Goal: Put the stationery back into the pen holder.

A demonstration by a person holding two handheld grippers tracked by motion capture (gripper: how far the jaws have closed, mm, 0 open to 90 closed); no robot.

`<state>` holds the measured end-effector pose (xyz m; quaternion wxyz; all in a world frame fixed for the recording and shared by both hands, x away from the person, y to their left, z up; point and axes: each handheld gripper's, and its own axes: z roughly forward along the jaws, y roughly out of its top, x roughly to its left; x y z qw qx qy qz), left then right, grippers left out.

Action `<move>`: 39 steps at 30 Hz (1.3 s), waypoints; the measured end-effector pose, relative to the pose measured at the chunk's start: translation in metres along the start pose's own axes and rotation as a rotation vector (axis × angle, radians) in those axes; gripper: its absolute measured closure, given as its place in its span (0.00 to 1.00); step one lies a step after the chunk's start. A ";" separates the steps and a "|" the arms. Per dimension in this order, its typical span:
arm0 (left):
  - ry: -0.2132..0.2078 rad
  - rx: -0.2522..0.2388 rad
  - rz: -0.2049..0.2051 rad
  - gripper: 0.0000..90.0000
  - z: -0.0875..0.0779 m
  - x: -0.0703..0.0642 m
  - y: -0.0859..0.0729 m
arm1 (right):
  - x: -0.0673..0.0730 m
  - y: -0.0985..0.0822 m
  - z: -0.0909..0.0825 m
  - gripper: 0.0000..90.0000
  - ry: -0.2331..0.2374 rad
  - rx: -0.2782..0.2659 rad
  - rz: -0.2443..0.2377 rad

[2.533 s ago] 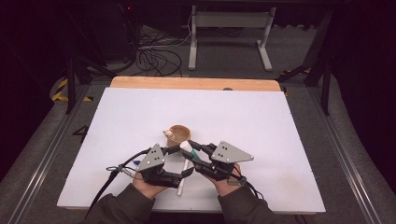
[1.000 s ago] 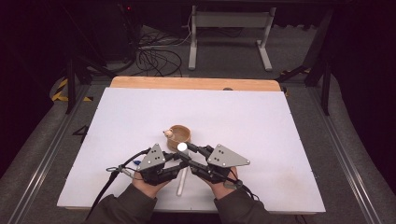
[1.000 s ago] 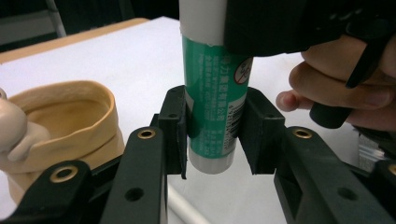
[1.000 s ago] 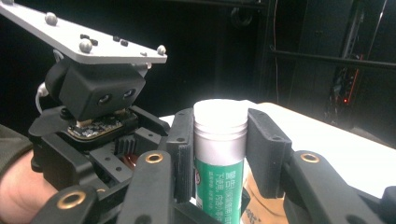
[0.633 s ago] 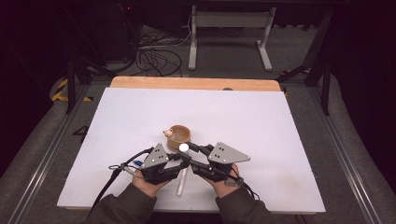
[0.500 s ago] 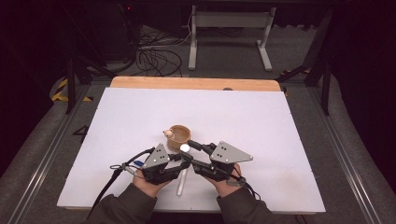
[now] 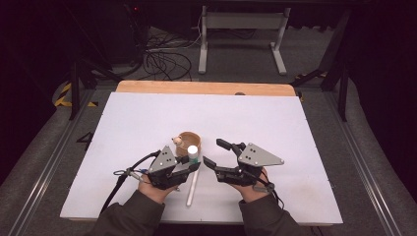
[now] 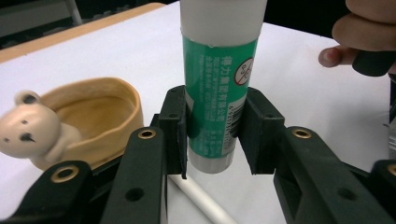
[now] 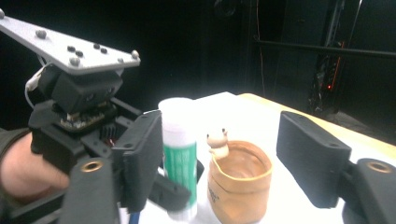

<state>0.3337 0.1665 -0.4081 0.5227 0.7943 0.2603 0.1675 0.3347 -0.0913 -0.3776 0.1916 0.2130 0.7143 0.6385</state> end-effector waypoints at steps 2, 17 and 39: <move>0.008 -0.005 -0.001 0.73 -0.001 0.002 0.003 | -0.004 0.000 -0.003 0.32 0.001 0.007 0.005; 0.076 -0.040 -0.025 0.73 0.006 0.023 0.026 | -0.025 0.001 -0.021 0.26 -0.070 0.023 0.025; 0.126 -0.069 -0.098 0.72 0.021 0.063 0.032 | -0.038 0.004 -0.039 0.27 -0.160 -0.019 0.041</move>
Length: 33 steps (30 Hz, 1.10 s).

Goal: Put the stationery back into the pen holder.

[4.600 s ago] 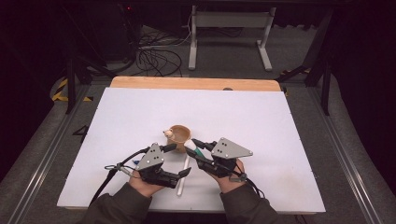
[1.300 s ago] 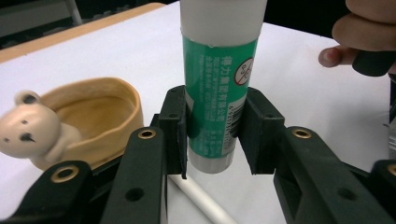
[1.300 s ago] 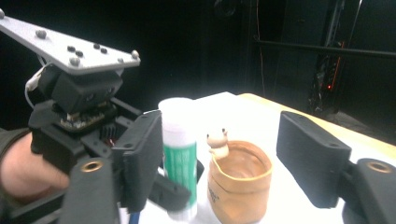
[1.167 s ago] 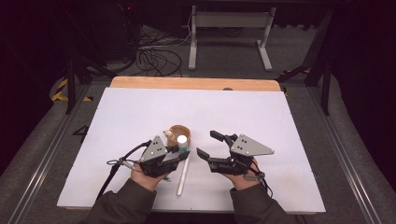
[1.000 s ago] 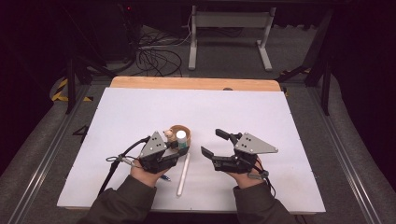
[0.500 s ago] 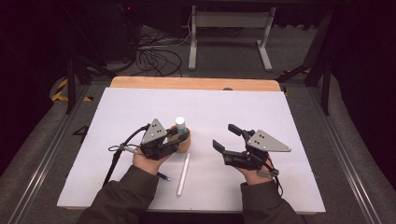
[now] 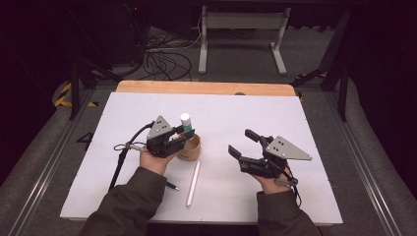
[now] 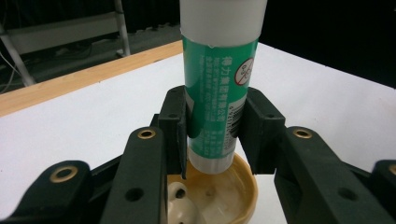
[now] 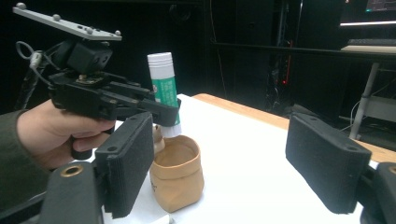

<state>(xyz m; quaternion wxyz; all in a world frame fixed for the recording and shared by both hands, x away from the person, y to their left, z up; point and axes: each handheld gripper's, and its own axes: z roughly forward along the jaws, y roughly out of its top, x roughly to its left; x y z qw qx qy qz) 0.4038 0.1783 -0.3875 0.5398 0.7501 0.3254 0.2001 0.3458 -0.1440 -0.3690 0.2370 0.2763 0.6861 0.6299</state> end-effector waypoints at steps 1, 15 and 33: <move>0.001 0.000 -0.002 0.72 0.001 0.001 0.000 | 0.000 0.000 0.000 0.27 -0.001 0.000 0.001; 0.015 0.051 -0.026 0.72 0.009 0.014 -0.006 | -0.001 0.000 0.000 0.28 -0.004 -0.002 -0.001; 0.019 0.070 -0.025 0.71 0.012 0.017 -0.011 | 0.000 0.000 0.000 0.28 -0.004 0.002 -0.001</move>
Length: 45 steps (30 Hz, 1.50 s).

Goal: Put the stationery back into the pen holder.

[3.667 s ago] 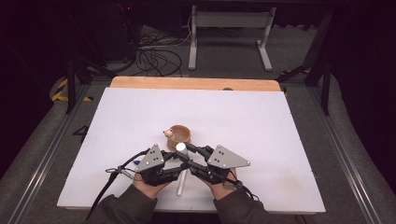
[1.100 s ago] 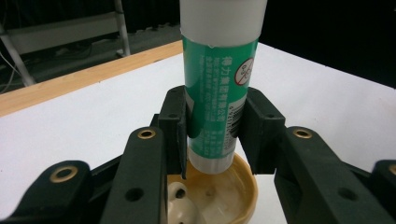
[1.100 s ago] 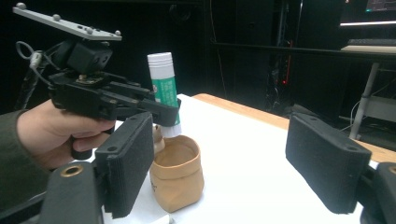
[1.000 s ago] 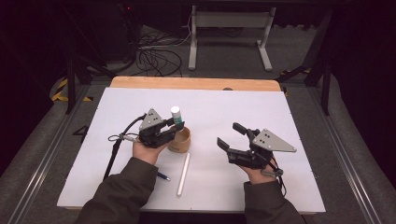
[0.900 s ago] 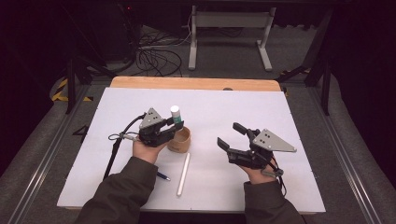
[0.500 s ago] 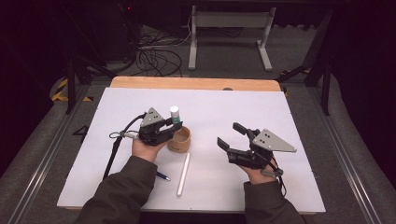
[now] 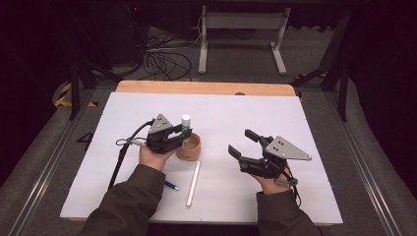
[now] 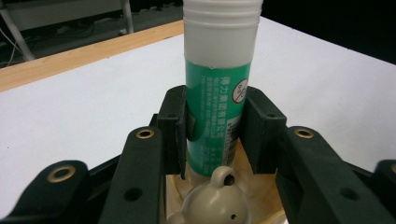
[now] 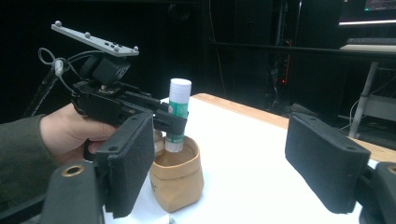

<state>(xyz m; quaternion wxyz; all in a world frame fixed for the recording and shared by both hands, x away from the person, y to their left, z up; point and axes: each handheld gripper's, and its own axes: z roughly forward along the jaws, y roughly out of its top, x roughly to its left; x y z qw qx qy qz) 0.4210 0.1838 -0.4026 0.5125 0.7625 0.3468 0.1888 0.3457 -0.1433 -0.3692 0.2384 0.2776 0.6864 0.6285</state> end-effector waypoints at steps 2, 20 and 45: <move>-0.002 -0.001 -0.005 0.71 0.001 0.000 0.000 | 0.000 0.000 0.000 0.28 0.002 0.000 0.000; 0.016 -0.001 -0.013 0.70 0.001 0.005 -0.003 | 0.001 0.000 0.001 0.28 0.006 0.001 -0.001; 0.030 -0.022 -0.014 0.59 -0.004 0.003 0.000 | 0.000 0.000 0.000 0.28 0.003 0.001 0.000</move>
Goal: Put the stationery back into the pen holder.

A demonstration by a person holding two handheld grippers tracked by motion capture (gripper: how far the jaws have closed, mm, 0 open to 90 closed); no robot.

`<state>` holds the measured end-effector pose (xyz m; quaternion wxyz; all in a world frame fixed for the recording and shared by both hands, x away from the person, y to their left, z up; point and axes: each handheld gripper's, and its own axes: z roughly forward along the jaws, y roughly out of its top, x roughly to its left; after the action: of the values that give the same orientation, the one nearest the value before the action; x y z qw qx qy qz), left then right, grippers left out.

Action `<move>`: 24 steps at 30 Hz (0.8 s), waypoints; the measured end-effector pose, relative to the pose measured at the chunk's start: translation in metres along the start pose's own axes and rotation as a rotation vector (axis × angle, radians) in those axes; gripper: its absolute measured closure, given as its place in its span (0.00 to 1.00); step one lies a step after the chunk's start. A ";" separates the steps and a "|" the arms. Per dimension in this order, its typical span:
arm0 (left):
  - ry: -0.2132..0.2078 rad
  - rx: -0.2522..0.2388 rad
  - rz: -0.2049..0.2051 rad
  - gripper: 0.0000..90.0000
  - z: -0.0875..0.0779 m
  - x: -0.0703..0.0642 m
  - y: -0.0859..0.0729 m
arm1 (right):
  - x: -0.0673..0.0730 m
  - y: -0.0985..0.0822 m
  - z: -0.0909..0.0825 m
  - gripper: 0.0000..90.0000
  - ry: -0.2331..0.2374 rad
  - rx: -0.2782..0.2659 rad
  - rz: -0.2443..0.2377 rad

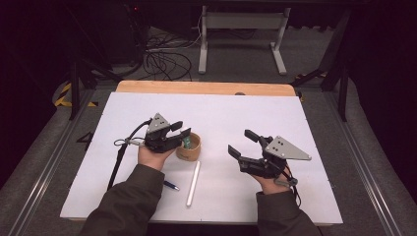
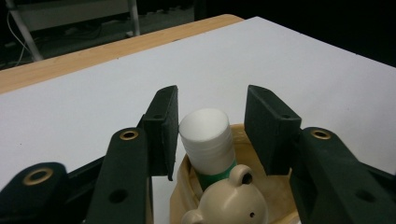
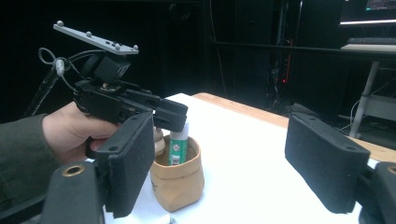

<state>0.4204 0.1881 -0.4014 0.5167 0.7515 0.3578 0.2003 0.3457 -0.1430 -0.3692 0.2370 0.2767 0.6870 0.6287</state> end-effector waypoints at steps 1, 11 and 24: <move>0.004 0.002 -0.004 0.56 -0.001 -0.001 0.000 | 0.000 0.000 0.000 0.28 0.000 0.001 0.000; 0.017 -0.033 0.019 0.44 -0.014 -0.007 0.005 | -0.002 0.000 -0.001 0.28 -0.006 -0.002 0.001; -0.019 -0.031 0.040 0.33 -0.030 -0.020 0.002 | -0.005 0.000 -0.005 0.25 -0.026 0.004 -0.015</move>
<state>0.3877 0.1914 -0.3869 0.5277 0.7522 0.3347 0.2089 0.3465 -0.1501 -0.3684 0.2502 0.2801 0.6872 0.6219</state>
